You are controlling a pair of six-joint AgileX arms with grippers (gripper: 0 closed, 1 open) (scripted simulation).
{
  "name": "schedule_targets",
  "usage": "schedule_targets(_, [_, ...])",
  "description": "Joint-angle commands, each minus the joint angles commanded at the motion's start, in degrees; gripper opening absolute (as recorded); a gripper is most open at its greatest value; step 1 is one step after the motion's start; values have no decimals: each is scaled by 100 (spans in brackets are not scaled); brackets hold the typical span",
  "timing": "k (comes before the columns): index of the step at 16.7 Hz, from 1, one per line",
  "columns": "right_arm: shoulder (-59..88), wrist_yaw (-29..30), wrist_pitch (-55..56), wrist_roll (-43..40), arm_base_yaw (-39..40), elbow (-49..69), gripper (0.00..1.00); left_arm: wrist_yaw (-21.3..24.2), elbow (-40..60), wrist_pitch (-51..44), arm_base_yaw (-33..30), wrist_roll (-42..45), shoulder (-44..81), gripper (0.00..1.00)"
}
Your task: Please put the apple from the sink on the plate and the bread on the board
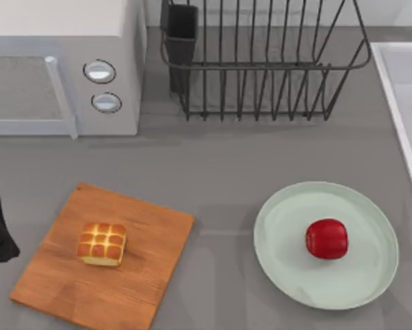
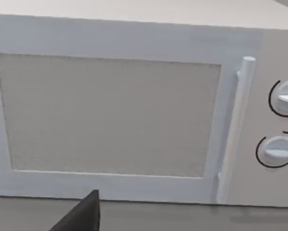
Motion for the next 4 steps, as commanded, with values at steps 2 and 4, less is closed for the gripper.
schedule_targets(2, [0, 0, 0, 0, 0, 0, 100, -6, -179, 235, 111, 269, -268, 100])
schedule_targets(4, [0, 0, 0, 0, 0, 0, 100, -7, -213, 277, 130, 313, -312, 100])
